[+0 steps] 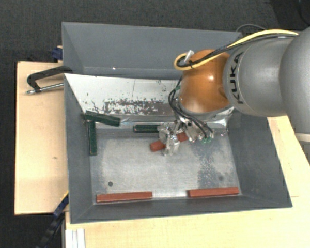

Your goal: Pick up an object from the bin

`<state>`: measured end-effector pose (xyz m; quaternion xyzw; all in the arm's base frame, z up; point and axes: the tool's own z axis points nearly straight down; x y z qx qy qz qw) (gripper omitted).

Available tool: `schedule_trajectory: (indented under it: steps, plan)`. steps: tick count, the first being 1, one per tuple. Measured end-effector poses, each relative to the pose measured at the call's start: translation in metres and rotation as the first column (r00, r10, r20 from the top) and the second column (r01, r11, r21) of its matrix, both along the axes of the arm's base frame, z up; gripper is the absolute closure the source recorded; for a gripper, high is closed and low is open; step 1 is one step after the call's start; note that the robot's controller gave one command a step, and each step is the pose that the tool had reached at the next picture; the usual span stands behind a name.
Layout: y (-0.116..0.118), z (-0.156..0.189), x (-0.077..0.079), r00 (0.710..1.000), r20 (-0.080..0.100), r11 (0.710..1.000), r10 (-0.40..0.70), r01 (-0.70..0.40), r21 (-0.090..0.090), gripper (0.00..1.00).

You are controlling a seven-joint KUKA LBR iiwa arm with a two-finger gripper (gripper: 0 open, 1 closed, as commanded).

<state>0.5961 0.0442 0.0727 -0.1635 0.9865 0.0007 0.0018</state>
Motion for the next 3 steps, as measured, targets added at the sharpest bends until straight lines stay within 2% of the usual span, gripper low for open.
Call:
schedule_trajectory:
  steps: [1, 2, 3]
  plan:
    - [0.000, 0.000, 0.000, 1.000, 0.000, 1.000, 0.000, 0.000, 0.000, 1.00]
    - [0.057, 0.173, -0.003, 0.999, 0.008, 0.999, -0.050, 0.050, 0.003, 1.00]
    - [0.057, 0.171, -0.003, 0.999, 0.005, 0.999, -0.051, 0.051, 0.002, 1.00]
